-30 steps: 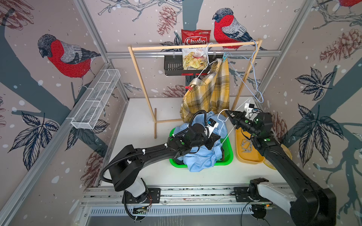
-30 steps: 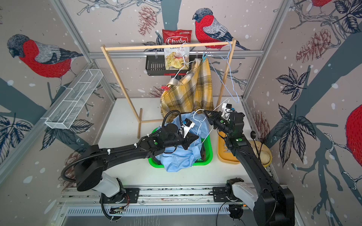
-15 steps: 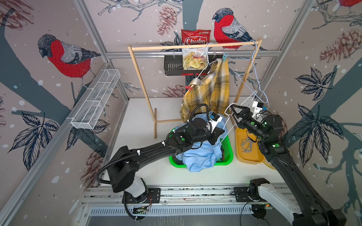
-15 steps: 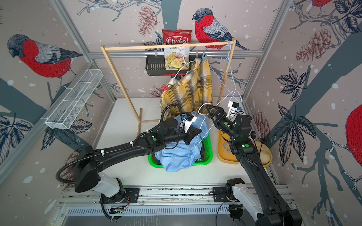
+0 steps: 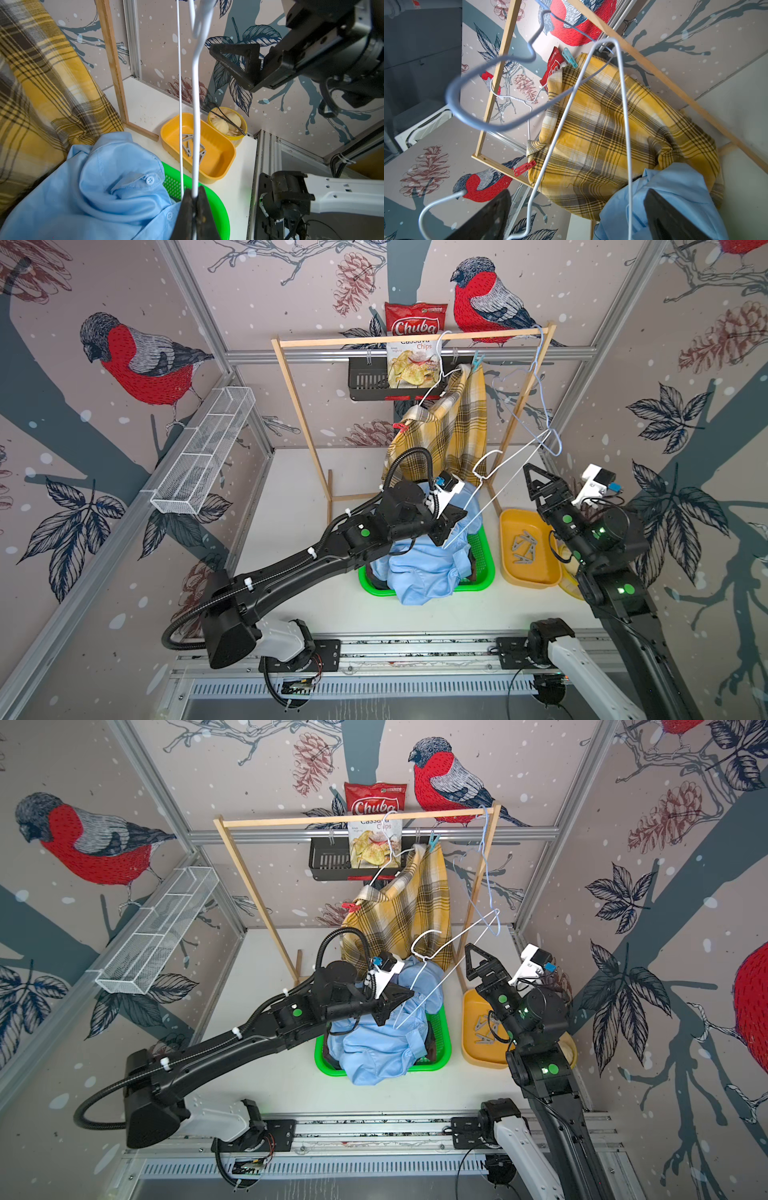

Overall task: Remove the clothespins securing long-sleeve shirts to the hanger
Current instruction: Remove the long-sleeve shirt from the hanger.

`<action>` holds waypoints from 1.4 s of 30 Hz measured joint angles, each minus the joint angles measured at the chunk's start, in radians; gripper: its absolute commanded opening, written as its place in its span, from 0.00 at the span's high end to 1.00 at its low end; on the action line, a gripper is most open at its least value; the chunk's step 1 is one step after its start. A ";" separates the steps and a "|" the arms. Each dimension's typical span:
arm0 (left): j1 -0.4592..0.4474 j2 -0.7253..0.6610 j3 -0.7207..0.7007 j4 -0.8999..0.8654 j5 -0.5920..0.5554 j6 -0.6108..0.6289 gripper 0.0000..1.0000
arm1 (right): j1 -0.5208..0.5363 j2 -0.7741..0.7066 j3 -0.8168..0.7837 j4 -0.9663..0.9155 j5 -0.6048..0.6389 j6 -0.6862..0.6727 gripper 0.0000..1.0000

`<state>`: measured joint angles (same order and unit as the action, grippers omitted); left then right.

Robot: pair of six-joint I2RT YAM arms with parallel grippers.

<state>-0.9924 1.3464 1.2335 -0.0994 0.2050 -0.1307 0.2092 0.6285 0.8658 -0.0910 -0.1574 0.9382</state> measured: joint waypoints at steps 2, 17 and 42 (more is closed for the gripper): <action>0.000 -0.042 -0.013 -0.058 0.000 0.001 1.00 | 0.000 -0.001 0.000 -0.015 0.022 -0.002 0.00; 0.019 -0.457 0.039 -0.571 -0.203 -0.033 1.00 | 0.005 0.034 -0.045 -0.022 0.051 -0.003 0.00; 0.352 -0.180 0.583 -0.900 -0.556 -0.201 1.00 | 0.028 0.086 -0.126 0.082 -0.019 0.004 0.00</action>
<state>-0.6407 1.1664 1.8160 -0.9989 -0.3508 -0.3321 0.2371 0.7147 0.7399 -0.0090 -0.1764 0.9424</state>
